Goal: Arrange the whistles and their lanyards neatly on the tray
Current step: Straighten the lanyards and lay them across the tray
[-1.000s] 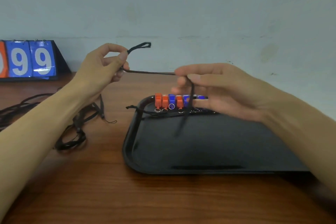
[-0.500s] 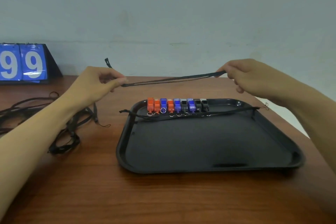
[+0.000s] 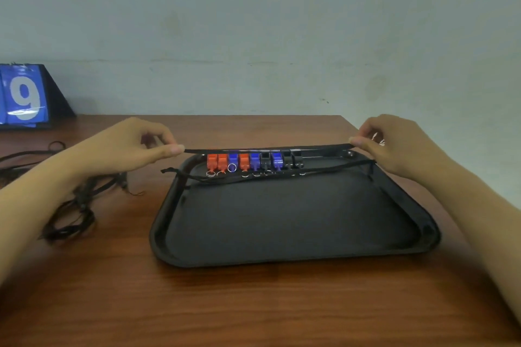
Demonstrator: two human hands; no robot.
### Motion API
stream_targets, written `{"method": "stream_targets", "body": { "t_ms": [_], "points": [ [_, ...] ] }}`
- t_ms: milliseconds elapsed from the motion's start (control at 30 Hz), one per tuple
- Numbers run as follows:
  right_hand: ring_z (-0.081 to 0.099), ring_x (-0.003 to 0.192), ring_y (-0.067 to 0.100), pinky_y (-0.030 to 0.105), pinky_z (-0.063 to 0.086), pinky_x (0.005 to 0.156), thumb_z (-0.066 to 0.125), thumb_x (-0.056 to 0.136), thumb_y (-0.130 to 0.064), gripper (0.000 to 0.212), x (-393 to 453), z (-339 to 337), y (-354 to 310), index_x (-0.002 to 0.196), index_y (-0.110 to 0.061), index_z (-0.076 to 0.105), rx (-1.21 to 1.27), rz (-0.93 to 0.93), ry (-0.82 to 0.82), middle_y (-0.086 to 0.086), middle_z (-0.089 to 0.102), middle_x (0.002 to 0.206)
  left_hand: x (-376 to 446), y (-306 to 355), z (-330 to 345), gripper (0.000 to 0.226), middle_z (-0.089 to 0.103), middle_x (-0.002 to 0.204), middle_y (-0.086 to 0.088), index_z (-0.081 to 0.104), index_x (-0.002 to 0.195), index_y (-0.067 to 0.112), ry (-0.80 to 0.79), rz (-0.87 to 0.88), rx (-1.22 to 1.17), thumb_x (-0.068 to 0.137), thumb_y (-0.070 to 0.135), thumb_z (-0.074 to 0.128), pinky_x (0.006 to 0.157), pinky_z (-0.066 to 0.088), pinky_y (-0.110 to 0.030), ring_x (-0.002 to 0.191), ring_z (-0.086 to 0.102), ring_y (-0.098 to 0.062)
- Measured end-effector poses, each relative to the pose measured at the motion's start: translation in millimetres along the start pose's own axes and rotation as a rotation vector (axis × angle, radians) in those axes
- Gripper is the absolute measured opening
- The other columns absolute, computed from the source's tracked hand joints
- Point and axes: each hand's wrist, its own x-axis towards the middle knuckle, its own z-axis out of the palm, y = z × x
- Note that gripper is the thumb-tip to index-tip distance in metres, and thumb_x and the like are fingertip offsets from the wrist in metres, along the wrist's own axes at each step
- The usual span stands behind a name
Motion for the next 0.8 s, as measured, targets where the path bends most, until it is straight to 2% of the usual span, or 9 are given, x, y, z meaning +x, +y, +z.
{"method": "stream_targets", "body": {
  "t_ms": [133,267,400,500,600,667,733,800],
  "points": [
    [0.049,0.076,-0.006,0.012,0.032,0.065,0.064,0.094,-0.043,0.016,0.7,0.9,7.9,0.085,-0.030,0.062,-0.013,0.015,-0.009,-0.020,0.056,0.082,-3.4,1.7,-5.1,0.026,0.073,0.071,0.008,0.078,0.081,0.034,-0.027,0.002,0.017,0.083,0.056,0.065,0.073,0.050,-0.032,0.065,0.066,-0.004],
    [0.051,0.076,-0.002,0.027,0.040,0.069,0.067,0.091,-0.043,0.016,1.4,5.1,12.6,0.079,-0.034,0.061,-0.033,0.044,-0.056,-0.019,0.057,0.080,-5.4,5.9,-4.7,0.015,0.074,0.068,0.011,0.079,0.074,0.040,-0.071,-0.023,-0.012,0.081,0.049,0.070,0.071,0.042,-0.022,0.065,0.066,0.003],
    [0.058,0.084,0.013,0.034,0.050,0.078,0.070,0.090,-0.041,0.015,3.1,7.8,17.4,0.080,-0.032,0.063,-0.075,0.053,-0.083,-0.019,0.057,0.079,-6.6,2.3,-3.7,0.030,0.069,0.063,0.004,0.081,0.077,0.028,-0.111,-0.035,0.031,0.083,0.054,0.068,0.066,0.044,-0.028,0.054,0.055,-0.002],
    [0.059,0.086,0.015,0.035,0.052,0.079,0.069,0.089,-0.042,0.017,2.4,7.4,18.1,0.078,-0.034,0.060,-0.099,0.052,-0.105,-0.019,0.057,0.078,-6.2,0.2,-3.0,0.038,0.064,0.060,-0.001,0.080,0.076,0.024,-0.116,-0.024,0.049,0.086,0.056,0.063,0.065,0.041,-0.029,0.051,0.048,-0.004],
    [0.058,0.098,0.024,0.041,0.052,0.085,0.064,0.086,-0.050,0.015,1.7,7.7,17.2,0.075,-0.041,0.057,-0.125,0.051,-0.108,-0.013,0.061,0.083,-5.3,0.0,-2.2,0.050,0.053,0.054,-0.005,0.076,0.069,0.017,-0.093,-0.042,0.068,0.090,0.057,0.056,0.062,0.038,-0.027,0.046,0.042,-0.004],
    [0.051,0.106,0.025,0.046,0.048,0.091,0.058,0.086,-0.052,0.012,1.3,6.7,13.2,0.079,-0.042,0.057,-0.127,0.054,-0.082,-0.009,0.060,0.092,-6.0,-2.5,-4.1,0.051,0.051,0.050,0.000,0.076,0.069,0.019,-0.053,-0.068,0.092,0.092,0.058,0.052,0.060,0.037,-0.028,0.043,0.042,-0.005],
    [0.044,0.112,0.026,0.043,0.039,0.087,0.056,0.092,-0.044,0.008,1.2,4.3,4.5,0.086,-0.041,0.059,-0.136,0.059,-0.040,-0.006,0.056,0.102,-8.8,-3.4,-6.8,0.042,0.063,0.056,0.005,0.080,0.078,0.033,0.013,-0.090,0.112,0.092,0.061,0.051,0.060,0.041,-0.028,0.044,0.050,-0.003],
    [0.041,0.118,0.026,0.041,0.029,0.083,0.055,0.095,-0.042,0.009,-2.2,0.3,-9.0,0.088,-0.040,0.060,-0.122,0.030,0.019,-0.008,0.057,0.105,-12.3,2.6,-7.7,0.039,0.069,0.064,0.008,0.079,0.082,0.038,0.057,-0.110,0.139,0.094,0.060,0.049,0.068,0.049,-0.031,0.058,0.061,0.002]
  ]
}}
